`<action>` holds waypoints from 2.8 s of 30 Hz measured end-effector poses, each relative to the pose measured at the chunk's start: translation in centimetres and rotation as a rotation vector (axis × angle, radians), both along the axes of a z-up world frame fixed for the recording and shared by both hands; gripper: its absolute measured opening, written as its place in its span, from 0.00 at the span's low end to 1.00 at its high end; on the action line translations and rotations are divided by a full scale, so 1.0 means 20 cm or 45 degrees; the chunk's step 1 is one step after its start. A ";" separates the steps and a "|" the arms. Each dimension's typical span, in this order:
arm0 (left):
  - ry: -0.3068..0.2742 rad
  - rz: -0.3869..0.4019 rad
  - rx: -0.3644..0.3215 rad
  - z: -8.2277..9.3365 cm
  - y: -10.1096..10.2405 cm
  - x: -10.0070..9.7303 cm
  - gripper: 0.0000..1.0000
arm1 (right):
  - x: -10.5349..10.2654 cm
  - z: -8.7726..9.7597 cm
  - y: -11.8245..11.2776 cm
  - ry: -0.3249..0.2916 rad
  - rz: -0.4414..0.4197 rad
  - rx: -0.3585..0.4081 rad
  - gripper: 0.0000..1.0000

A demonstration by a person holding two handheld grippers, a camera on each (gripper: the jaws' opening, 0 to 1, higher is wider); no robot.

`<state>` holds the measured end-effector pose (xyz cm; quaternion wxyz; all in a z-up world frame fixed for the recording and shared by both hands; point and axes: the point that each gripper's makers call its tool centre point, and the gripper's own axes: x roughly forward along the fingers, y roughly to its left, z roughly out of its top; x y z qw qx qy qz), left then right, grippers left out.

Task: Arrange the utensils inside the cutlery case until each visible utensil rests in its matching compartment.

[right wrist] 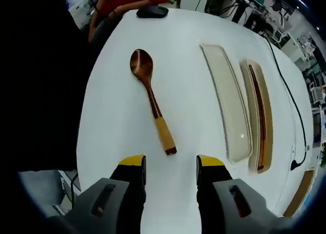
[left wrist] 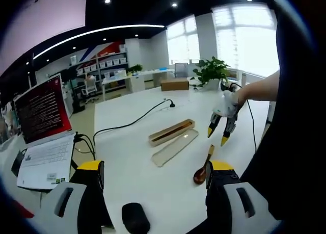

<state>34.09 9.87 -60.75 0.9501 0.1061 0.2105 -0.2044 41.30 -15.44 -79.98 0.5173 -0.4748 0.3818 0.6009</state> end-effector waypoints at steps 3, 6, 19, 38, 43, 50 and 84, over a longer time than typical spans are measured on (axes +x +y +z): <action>0.008 0.015 0.008 -0.01 0.02 -0.02 0.84 | -0.04 -0.02 0.04 0.032 0.034 0.003 0.37; 0.008 0.037 0.005 -0.01 0.04 -0.05 0.84 | -0.07 -0.04 0.09 0.049 0.072 0.001 0.37; 0.018 0.079 0.013 -0.03 0.07 -0.11 0.84 | -0.16 -0.10 0.21 0.078 0.166 0.003 0.32; 0.009 0.066 -0.005 -0.03 0.05 -0.09 0.84 | -0.18 -0.10 0.38 0.054 0.195 0.108 0.10; 0.001 0.067 -0.007 -0.02 0.05 -0.08 0.84 | -0.18 -0.11 0.40 0.050 0.178 0.119 0.02; 0.002 0.067 -0.005 -0.02 0.06 -0.08 0.84 | -0.17 -0.11 0.41 0.053 0.147 0.083 0.01; -0.013 0.080 -0.004 -0.01 0.09 -0.10 0.84 | -0.17 -0.12 0.41 -0.040 0.230 -0.225 0.02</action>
